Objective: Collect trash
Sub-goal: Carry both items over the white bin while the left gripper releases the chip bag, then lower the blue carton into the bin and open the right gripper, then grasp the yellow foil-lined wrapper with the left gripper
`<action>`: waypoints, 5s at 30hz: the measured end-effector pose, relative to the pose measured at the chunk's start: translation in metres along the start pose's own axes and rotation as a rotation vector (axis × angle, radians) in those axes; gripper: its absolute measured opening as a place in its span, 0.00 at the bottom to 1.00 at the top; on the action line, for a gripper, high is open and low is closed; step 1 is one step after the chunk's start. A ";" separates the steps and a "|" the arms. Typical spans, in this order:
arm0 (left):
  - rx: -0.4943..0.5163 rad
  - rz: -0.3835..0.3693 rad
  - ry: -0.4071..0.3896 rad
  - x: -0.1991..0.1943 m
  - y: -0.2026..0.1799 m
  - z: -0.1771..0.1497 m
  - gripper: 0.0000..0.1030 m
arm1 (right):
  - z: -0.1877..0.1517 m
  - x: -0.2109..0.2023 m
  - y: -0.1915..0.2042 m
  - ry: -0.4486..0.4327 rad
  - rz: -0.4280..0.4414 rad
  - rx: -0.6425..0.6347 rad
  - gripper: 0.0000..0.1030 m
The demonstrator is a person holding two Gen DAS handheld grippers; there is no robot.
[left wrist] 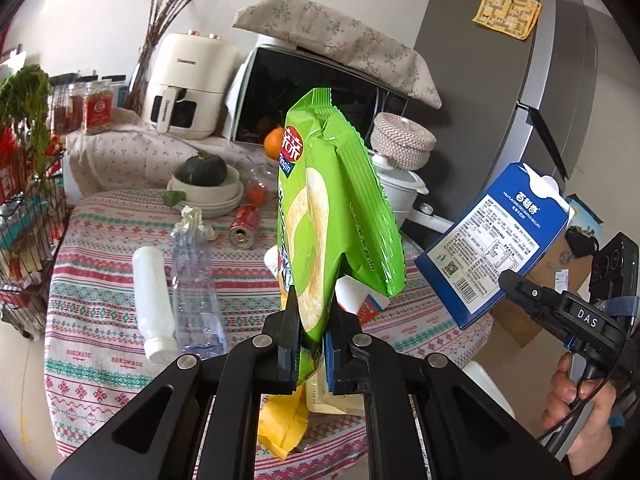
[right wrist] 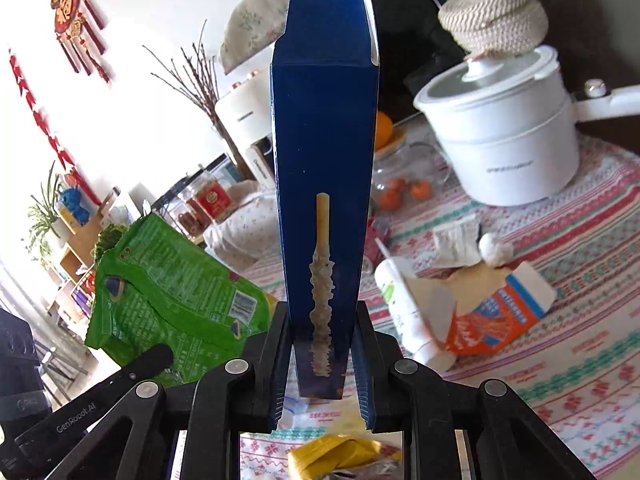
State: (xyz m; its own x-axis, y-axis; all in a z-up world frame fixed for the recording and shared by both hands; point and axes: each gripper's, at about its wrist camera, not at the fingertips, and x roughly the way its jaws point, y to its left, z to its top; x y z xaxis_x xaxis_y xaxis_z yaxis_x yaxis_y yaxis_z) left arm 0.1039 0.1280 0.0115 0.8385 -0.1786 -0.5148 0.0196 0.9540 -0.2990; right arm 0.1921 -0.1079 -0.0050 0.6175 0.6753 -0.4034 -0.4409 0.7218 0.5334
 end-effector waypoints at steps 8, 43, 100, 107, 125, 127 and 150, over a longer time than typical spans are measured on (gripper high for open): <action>0.083 -0.150 0.057 0.008 -0.077 -0.018 0.09 | 0.000 -0.086 -0.050 -0.039 -0.161 -0.013 0.25; 0.482 -0.345 0.488 0.143 -0.278 -0.192 0.32 | -0.091 -0.214 -0.217 0.188 -0.653 0.278 0.25; 0.263 -0.008 0.307 0.049 -0.067 -0.099 0.78 | -0.097 -0.133 -0.174 0.345 -0.635 0.205 0.64; 0.176 0.035 0.339 0.063 -0.016 -0.096 0.78 | -0.089 -0.109 -0.139 0.342 -0.581 0.131 0.68; 0.074 0.093 0.404 0.101 0.031 -0.100 0.18 | -0.094 -0.062 -0.089 0.392 -0.521 0.004 0.70; 0.070 0.104 0.398 0.096 0.032 -0.098 0.11 | -0.095 -0.059 -0.085 0.395 -0.515 -0.009 0.70; -0.018 0.168 0.293 0.035 0.062 -0.078 0.10 | -0.105 0.032 -0.010 0.496 -0.350 -0.294 0.70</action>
State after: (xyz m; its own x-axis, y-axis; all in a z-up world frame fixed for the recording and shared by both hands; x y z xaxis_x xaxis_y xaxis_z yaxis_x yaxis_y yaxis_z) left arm 0.0919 0.1626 -0.0878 0.6369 -0.0838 -0.7664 -0.1172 0.9720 -0.2037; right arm 0.1477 -0.0774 -0.1012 0.4148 0.3328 -0.8469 -0.4718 0.8745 0.1126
